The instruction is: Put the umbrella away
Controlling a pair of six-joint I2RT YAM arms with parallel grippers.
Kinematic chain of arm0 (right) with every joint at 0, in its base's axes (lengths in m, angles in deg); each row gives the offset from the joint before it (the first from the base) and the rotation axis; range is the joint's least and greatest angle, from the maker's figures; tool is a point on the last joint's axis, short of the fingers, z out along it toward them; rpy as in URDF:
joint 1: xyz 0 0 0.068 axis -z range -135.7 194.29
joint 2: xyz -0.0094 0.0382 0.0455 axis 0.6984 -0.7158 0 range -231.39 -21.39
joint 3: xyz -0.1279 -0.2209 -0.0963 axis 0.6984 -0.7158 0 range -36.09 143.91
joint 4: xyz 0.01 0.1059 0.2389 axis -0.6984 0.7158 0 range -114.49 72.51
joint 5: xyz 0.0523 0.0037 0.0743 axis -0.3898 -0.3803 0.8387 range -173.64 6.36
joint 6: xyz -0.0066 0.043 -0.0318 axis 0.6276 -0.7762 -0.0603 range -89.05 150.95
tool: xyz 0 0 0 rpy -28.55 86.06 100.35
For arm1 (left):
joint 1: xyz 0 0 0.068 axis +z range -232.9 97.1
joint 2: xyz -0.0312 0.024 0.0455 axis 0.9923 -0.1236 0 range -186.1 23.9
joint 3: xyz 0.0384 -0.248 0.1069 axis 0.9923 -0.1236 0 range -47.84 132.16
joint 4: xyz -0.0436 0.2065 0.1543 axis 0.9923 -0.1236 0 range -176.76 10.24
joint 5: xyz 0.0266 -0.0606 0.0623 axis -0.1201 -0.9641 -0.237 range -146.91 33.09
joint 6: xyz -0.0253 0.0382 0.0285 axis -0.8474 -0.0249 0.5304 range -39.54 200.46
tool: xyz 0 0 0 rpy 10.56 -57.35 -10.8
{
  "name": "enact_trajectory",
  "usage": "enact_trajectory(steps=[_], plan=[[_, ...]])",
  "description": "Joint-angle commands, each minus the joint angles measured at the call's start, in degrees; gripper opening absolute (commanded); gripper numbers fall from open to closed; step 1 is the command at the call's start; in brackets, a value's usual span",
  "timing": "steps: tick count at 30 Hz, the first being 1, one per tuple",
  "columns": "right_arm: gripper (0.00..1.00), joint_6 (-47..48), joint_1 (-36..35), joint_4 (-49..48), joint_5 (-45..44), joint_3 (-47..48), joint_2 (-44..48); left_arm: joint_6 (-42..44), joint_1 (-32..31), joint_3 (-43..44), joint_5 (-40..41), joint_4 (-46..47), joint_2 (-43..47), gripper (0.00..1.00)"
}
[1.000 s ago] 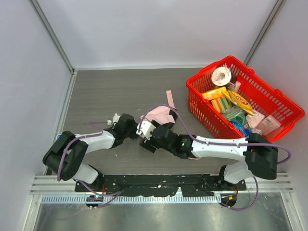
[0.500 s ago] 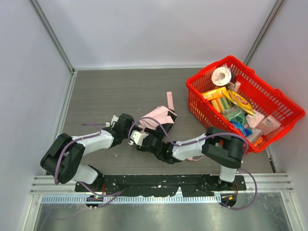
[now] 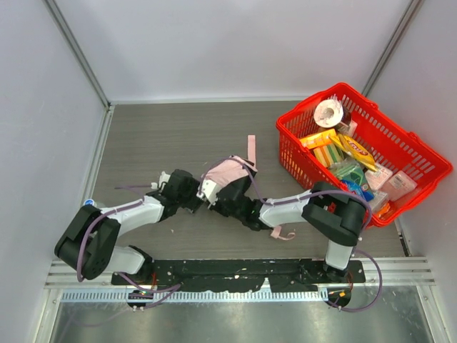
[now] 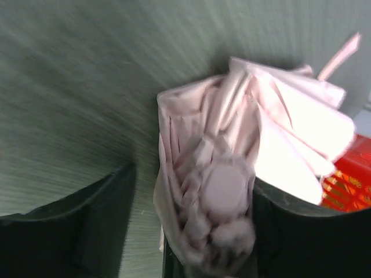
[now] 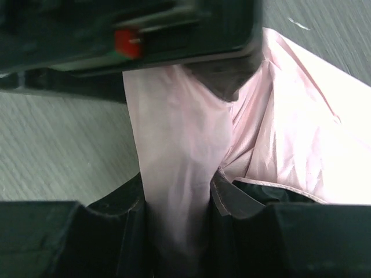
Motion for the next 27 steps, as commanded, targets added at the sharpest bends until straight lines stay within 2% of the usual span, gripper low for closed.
enact_trajectory(steps=[1, 5, 8, 13, 19, 22, 23, 26, 27], plan=[[0.01, -14.97, 7.93, 6.34, 20.11, -2.64, -3.87, 4.78, 0.3, -3.52, 2.35, -4.22, 1.46, 0.78], [0.01, -17.44, 12.15, 6.76, 33.14, -0.64, -6.5, 6.45, 0.3, -5.19, 2.09, -1.93, 1.99, 0.94], [0.01, -18.23, 14.96, 8.7, 40.97, 0.7, -8.71, 8.65, 0.3, -6.16, 2.18, 0.35, 2.08, 1.0], [0.01, -21.12, 18.83, 6.78, 51.78, 0.7, -10.2, 9.36, 0.3, -7.74, 4.37, 3.26, 0.5, 1.0], [0.01, -22.8, 20.94, 7.38, 59.79, 3.59, -13.1, 9.88, 0.22, -6.69, 8.41, 2.99, -3.1, 0.99], [0.01, -21.5, 20.95, 10.01, 60.41, 5.52, -13.72, 11.37, 0.13, -6.16, 9.47, 5.1, -6.61, 0.92], [0.01, -20.88, 21.03, 11.85, 60.15, 5.97, -13.89, 11.64, 0.04, -6.68, 9.56, 6.76, -7.75, 0.84], [0.01, -18.42, 21.03, 15.38, 59.98, 7.81, -13.9, 12.43, 0.22, -8.61, 10.7, 13.08, -9.52, 0.49], [0.01, -17.97, 21.03, 16.69, 59.98, 8.08, -13.9, 12.52, 0.22, -8.88, 10.44, 13.8, -10.04, 0.45]])
